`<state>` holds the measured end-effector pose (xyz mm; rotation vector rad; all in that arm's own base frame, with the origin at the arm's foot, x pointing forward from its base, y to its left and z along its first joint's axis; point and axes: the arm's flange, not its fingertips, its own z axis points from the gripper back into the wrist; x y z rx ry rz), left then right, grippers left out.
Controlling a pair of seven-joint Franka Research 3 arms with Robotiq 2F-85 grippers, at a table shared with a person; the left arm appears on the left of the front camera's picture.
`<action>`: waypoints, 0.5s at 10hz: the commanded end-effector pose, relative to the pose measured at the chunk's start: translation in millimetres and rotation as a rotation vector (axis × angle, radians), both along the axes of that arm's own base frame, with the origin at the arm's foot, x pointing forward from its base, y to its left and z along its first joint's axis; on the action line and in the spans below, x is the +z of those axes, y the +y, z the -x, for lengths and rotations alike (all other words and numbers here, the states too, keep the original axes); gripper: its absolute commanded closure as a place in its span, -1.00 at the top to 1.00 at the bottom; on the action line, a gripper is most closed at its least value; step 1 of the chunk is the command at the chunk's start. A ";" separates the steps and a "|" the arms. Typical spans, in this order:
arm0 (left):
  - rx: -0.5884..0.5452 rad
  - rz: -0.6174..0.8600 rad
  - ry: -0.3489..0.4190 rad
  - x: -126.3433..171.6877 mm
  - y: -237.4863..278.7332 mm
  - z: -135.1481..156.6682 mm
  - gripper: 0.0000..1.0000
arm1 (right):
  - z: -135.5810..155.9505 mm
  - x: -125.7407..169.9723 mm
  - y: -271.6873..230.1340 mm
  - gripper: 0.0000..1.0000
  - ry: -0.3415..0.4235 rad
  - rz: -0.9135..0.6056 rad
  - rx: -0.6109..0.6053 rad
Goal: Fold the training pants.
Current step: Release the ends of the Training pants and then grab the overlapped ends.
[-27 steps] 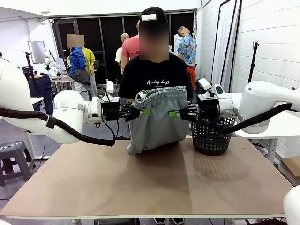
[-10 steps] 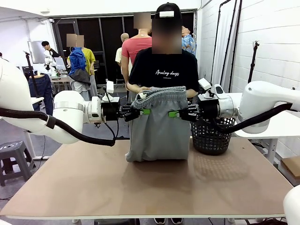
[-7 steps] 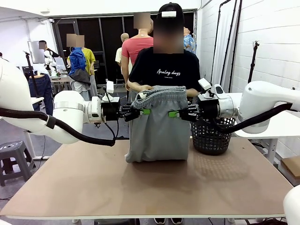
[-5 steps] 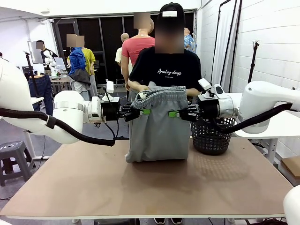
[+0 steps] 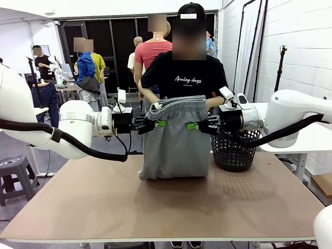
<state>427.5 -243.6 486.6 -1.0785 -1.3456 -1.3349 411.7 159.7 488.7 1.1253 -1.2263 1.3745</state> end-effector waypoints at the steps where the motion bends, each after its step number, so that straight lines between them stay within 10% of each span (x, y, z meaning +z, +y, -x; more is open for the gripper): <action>1: 0.004 -0.002 0.001 1.6 -0.6 0.2 -1.00 | 2.3 3.2 1.4 -1.00 -0.007 -0.002 0.008; 5: 0.004 -0.002 0.001 1.6 -0.6 0.2 -1.00 | 2.3 3.2 1.4 -1.00 -0.007 -0.002 0.008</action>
